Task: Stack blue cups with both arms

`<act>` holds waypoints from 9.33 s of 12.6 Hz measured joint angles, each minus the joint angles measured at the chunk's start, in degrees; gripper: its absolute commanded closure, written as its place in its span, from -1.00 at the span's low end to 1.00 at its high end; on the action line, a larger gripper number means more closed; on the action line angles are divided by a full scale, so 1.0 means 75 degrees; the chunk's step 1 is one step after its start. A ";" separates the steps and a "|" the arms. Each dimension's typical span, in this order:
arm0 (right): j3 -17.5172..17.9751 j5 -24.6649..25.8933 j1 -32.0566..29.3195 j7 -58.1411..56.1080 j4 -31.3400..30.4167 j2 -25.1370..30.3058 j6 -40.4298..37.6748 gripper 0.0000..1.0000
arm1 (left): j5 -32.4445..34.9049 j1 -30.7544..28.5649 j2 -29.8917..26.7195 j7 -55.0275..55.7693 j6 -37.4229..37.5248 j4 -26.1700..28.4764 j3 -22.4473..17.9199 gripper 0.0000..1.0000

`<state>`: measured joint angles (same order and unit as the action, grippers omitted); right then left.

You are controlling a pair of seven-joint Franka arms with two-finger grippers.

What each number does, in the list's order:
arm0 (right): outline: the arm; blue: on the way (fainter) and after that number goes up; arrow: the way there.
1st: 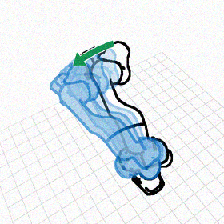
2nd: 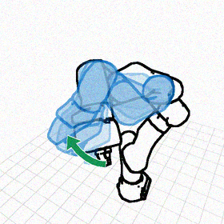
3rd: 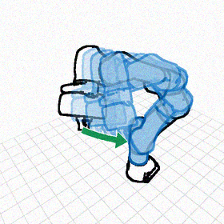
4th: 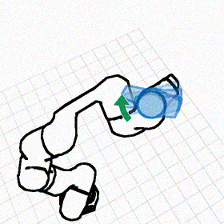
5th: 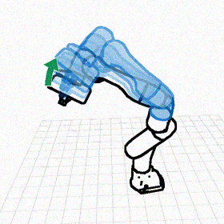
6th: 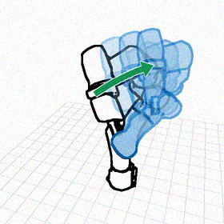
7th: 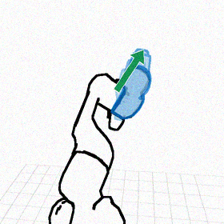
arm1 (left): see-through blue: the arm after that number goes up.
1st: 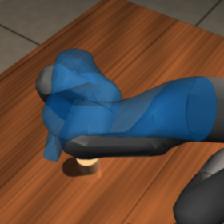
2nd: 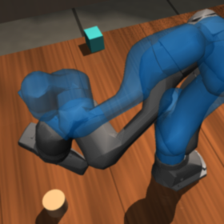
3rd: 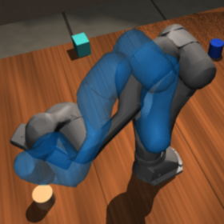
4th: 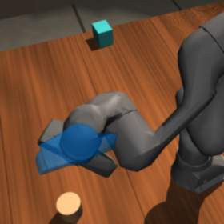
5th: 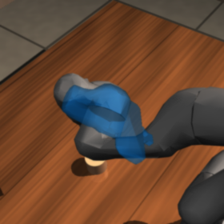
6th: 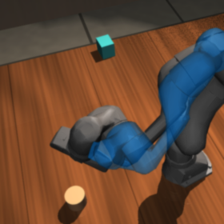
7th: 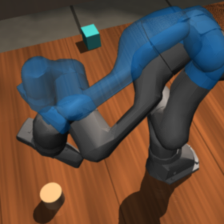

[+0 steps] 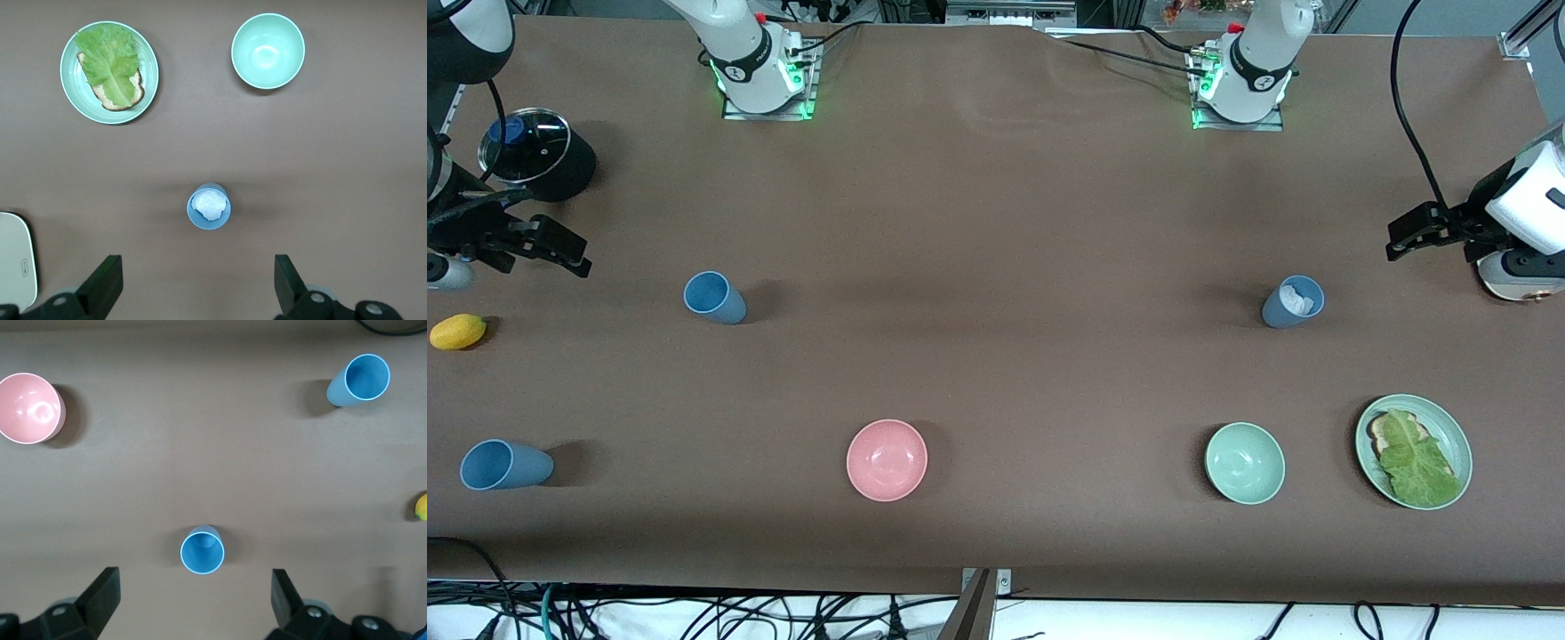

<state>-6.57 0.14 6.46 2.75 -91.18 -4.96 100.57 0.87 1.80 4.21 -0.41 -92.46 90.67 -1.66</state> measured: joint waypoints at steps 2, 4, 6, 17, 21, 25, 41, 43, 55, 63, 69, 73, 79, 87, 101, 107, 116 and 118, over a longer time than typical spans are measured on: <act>0.0001 0.0000 0.0000 0.0000 0.0000 0.0000 0.0000 -1.00 | -0.0001 0.0111 -0.0001 0.0000 0.0005 0.0000 -0.0061 -1.00; 0.0002 0.0000 0.0000 0.0000 0.0000 -0.0008 0.0000 -1.00 | -0.0054 0.0310 -0.0001 0.0000 -0.0033 0.0000 -0.0256 -1.00; 0.0003 0.0000 0.0000 0.0000 0.0000 -0.0024 -0.0005 -1.00 | -0.0166 0.0315 -0.0001 0.0000 -0.0048 0.0000 -0.0329 -1.00; 0.0005 0.0000 -0.0005 0.0001 0.0000 -0.0033 -0.0002 -1.00 | -0.0177 0.0315 0.0000 0.0000 -0.0053 0.0030 -0.0368 -1.00; -0.0003 0.0000 -0.0185 0.0006 0.0000 -0.0035 -0.0002 -1.00 | -0.0177 0.0315 0.0001 0.0000 -0.0059 0.0037 -0.0369 -1.00; -0.0002 0.0000 -0.0235 0.0006 0.0000 -0.0067 -0.0002 -1.00 | -0.0177 0.0316 0.0003 -0.0013 -0.0104 0.0044 -0.0366 -1.00; 0.0019 -0.0046 -0.0234 0.0010 0.0000 -0.0091 0.0194 -1.00 | -0.0177 0.0393 0.0032 -0.0018 -0.0265 0.0068 -0.0377 -1.00; 0.0091 -0.0046 -0.0218 0.0003 -0.0010 -0.0206 0.0177 -1.00 | -0.0177 0.0394 0.0031 -0.0018 -0.0270 0.0064 -0.0376 -1.00; 0.0108 -0.0165 -0.0269 -0.0778 -0.1496 -0.1592 0.1283 -1.00 | -0.0179 0.0438 0.0028 -0.0028 -0.0273 0.0058 -0.0372 -1.00; -0.0040 -0.0169 -0.0296 -0.0840 -0.2923 -0.1559 0.2404 -1.00 | -0.0179 0.0441 0.0029 -0.0028 -0.0273 0.0058 -0.0374 -1.00; -0.0040 -0.0171 -0.0296 -0.0840 -0.3665 -0.1509 0.3121 -1.00 | -0.0179 0.0453 0.0029 -0.0028 -0.0273 0.0058 -0.0368 -1.00; -0.0040 -0.0171 -0.0296 -0.0840 -0.3708 -0.1440 0.3129 -1.00 | -0.0507 0.0457 0.0029 -0.0029 -0.0271 0.0058 -0.0364 -1.00; -0.0039 -0.0171 -0.0296 -0.0840 -0.3739 -0.1421 0.3149 -1.00 | -0.0957 0.0522 0.1233 -0.0345 -0.0230 0.0199 -0.0336 -1.00; -0.0040 -0.0172 -0.0297 -0.0840 -0.3789 -0.1403 0.3172 -0.96 | -0.0436 0.1541 0.2532 -0.0460 -0.1437 0.0909 -0.0092 -1.00; -0.0041 -0.0172 -0.0297 -0.0843 -0.4162 -0.1406 0.3532 -0.44 | -0.0357 0.0525 0.1987 -0.0358 -0.1886 0.2356 0.0061 -1.00; -0.0041 -0.0173 -0.0297 -0.0844 -0.4168 -0.1406 0.3536 -0.26 | -0.0357 -0.0086 0.2077 0.0182 -0.2046 0.2652 0.0129 -1.00; -0.0041 -0.0173 -0.0298 -0.0888 -0.4173 -0.1406 0.3539 -0.03 | -0.0417 0.0060 0.2154 0.0653 -0.2523 0.3026 0.0332 -0.95; -0.0041 -0.0173 -0.0297 -0.0899 -0.4175 -0.1406 0.3539 0.03 | -0.0417 0.0060 0.2224 0.0655 -0.2655 0.3043 0.0332 -0.78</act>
<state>-6.87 -1.16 4.23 -3.99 -122.49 -15.50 127.11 -2.26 2.25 20.89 4.50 -112.37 113.50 0.84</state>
